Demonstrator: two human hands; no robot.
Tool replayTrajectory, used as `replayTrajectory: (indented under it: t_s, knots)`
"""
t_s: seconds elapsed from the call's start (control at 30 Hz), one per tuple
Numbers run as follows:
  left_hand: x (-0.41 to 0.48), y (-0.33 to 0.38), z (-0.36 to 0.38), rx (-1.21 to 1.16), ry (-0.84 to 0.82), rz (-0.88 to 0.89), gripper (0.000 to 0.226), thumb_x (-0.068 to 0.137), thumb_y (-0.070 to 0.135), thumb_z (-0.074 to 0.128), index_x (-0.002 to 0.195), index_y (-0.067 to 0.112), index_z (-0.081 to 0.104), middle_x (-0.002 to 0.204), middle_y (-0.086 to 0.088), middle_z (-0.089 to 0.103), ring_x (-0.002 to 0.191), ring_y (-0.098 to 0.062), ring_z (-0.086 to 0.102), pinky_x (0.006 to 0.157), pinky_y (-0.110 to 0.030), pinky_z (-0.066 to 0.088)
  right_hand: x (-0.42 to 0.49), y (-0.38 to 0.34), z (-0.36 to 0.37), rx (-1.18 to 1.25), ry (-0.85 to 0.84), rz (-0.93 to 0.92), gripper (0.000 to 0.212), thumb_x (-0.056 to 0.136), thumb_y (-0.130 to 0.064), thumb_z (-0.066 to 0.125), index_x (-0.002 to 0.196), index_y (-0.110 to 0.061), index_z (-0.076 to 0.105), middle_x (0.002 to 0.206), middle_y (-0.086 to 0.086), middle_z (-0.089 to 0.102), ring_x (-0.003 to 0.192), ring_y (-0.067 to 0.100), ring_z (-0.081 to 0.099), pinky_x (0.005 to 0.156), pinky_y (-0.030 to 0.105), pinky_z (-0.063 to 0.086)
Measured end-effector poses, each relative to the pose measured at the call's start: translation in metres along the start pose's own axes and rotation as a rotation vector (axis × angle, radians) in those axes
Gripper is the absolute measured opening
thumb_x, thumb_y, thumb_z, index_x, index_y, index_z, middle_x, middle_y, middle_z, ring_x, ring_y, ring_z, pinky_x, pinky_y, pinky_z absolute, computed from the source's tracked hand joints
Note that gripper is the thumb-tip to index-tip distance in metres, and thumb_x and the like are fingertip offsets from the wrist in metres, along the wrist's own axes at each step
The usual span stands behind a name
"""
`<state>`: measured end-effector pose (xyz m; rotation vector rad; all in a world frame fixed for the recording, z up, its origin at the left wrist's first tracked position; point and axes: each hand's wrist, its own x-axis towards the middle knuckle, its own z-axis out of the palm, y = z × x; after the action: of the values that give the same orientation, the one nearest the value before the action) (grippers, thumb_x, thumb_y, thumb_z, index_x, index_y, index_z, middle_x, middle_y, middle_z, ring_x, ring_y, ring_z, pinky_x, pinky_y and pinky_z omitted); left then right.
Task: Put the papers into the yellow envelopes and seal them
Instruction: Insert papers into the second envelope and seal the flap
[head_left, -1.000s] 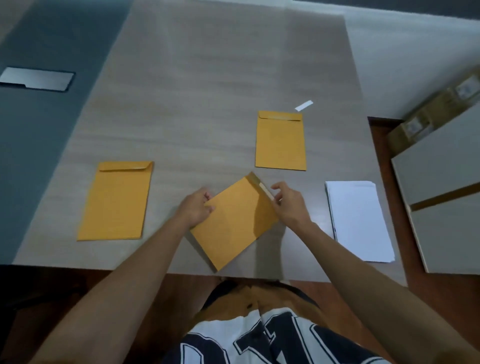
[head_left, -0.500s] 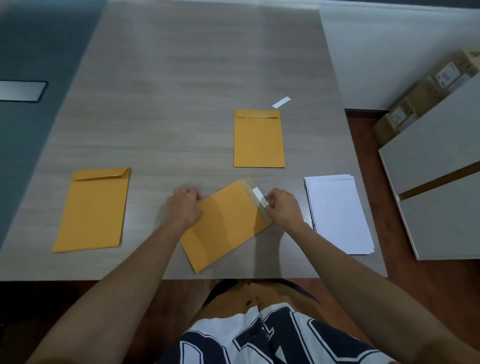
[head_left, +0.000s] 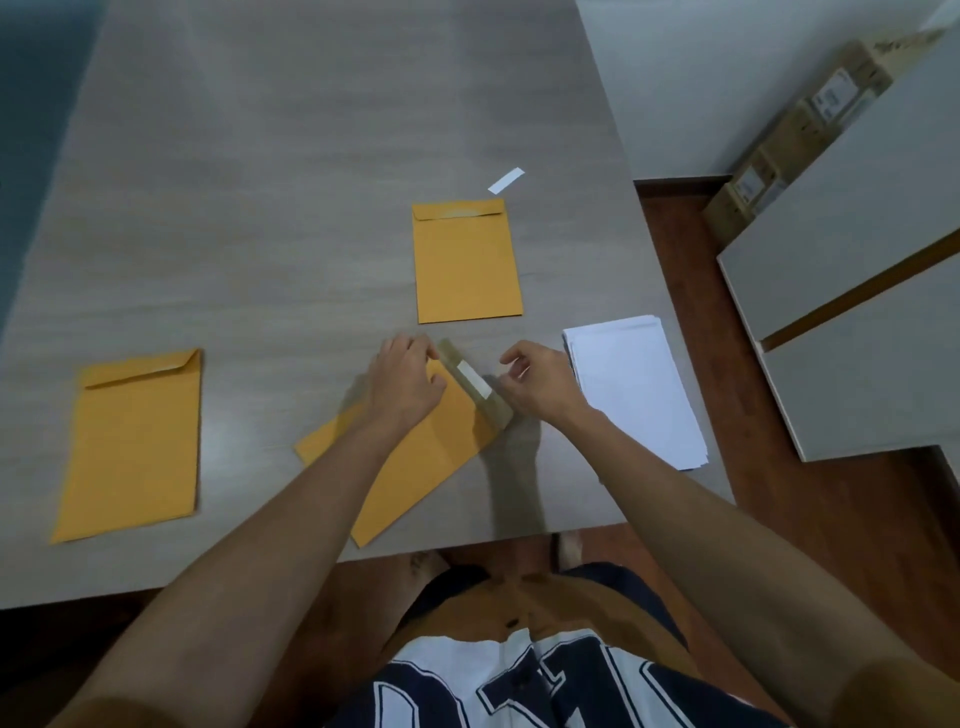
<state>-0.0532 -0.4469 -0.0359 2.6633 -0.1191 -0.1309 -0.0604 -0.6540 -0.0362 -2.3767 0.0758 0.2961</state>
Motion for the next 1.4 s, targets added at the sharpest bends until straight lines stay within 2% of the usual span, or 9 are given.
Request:
replayTrajectory:
  t_s: [0.17,0.3,0.4,0.53,0.7,0.83,1.13,1.3,1.4]
  knots:
    - [0.009,0.048,0.020,-0.032,0.083,0.013,0.017,0.080,0.013,0.062,0.096,0.010,0.062,0.099,-0.007,0.060,0.099,-0.029,0.052,0.080,-0.041,0.046,0.000,0.032,-0.041,0.010,0.087,0.076,0.022,0.082,-0.022,0.066,0.103,-0.016,0.068,0.090,0.000,0.068,0.088,0.016,0.063,0.079,0.030,0.052]
    - [0.015,0.096,0.046,-0.059,0.037,-0.004,0.021,0.081,0.015,0.062,0.101,0.010,0.063,0.105,-0.007,0.058,0.105,-0.027,0.051,0.082,-0.039,0.046,-0.002,0.075,-0.078,-0.093,0.146,0.200,0.032,0.082,-0.032,0.067,0.109,-0.017,0.064,0.108,0.004,0.065,0.102,0.022,0.061,0.081,0.030,0.047]
    - [0.017,0.131,0.070,-0.104,-0.037,-0.086,0.028,0.084,0.020,0.061,0.110,0.010,0.061,0.113,-0.007,0.054,0.109,-0.025,0.052,0.085,-0.041,0.049,-0.008,0.108,-0.102,-0.162,0.155,0.300,0.047,0.080,-0.040,0.069,0.117,-0.013,0.059,0.120,0.008,0.056,0.114,0.027,0.054,0.083,0.034,0.048]
    - [0.013,0.165,0.097,-0.137,-0.090,-0.272,0.037,0.085,0.025,0.061,0.118,0.009,0.059,0.123,-0.007,0.053,0.108,-0.027,0.056,0.091,-0.039,0.048,-0.015,0.140,-0.124,-0.270,0.163,0.362,0.064,0.076,-0.052,0.070,0.121,-0.011,0.051,0.124,0.010,0.050,0.117,0.030,0.048,0.089,0.042,0.048]
    - [0.000,0.189,0.125,-0.185,-0.092,-0.429,0.038,0.080,0.034,0.063,0.104,0.005,0.060,0.115,-0.010,0.054,0.101,-0.031,0.058,0.084,-0.043,0.051,-0.016,0.160,-0.134,-0.248,0.064,0.368,0.074,0.074,-0.053,0.073,0.126,-0.009,0.045,0.130,0.011,0.046,0.121,0.031,0.046,0.092,0.041,0.047]
    - [-0.007,0.204,0.137,-0.220,-0.063,-0.489,0.034,0.080,0.033,0.063,0.107,0.013,0.065,0.115,-0.006,0.052,0.101,-0.026,0.058,0.085,-0.042,0.052,-0.017,0.165,-0.133,-0.214,0.034,0.333,0.072,0.076,-0.044,0.076,0.128,-0.006,0.043,0.131,0.012,0.045,0.121,0.031,0.047,0.092,0.040,0.047]
    - [-0.003,0.215,0.143,-0.366,0.038,-0.588,0.034,0.078,0.019,0.069,0.110,0.008,0.065,0.118,-0.009,0.057,0.100,-0.024,0.060,0.086,-0.033,0.050,-0.016,0.170,-0.130,-0.179,0.030,0.279,0.060,0.080,-0.035,0.073,0.123,-0.005,0.044,0.126,0.014,0.047,0.112,0.033,0.055,0.089,0.036,0.047]
    - [0.000,0.221,0.141,-0.410,0.067,-0.593,0.023,0.076,0.014,0.070,0.096,0.010,0.059,0.100,-0.007,0.063,0.090,-0.026,0.062,0.077,-0.037,0.052,-0.016,0.172,-0.131,-0.162,0.022,0.274,0.059,0.080,-0.034,0.073,0.123,-0.005,0.044,0.126,0.014,0.046,0.111,0.034,0.055,0.088,0.036,0.047]
    - [-0.001,0.226,0.141,-0.430,0.016,-0.593,0.028,0.078,0.016,0.070,0.098,0.010,0.052,0.095,-0.007,0.065,0.086,-0.028,0.063,0.072,-0.038,0.052,-0.016,0.172,-0.131,-0.161,0.019,0.278,0.058,0.081,-0.033,0.072,0.124,-0.006,0.044,0.125,0.012,0.046,0.110,0.033,0.055,0.086,0.035,0.046]
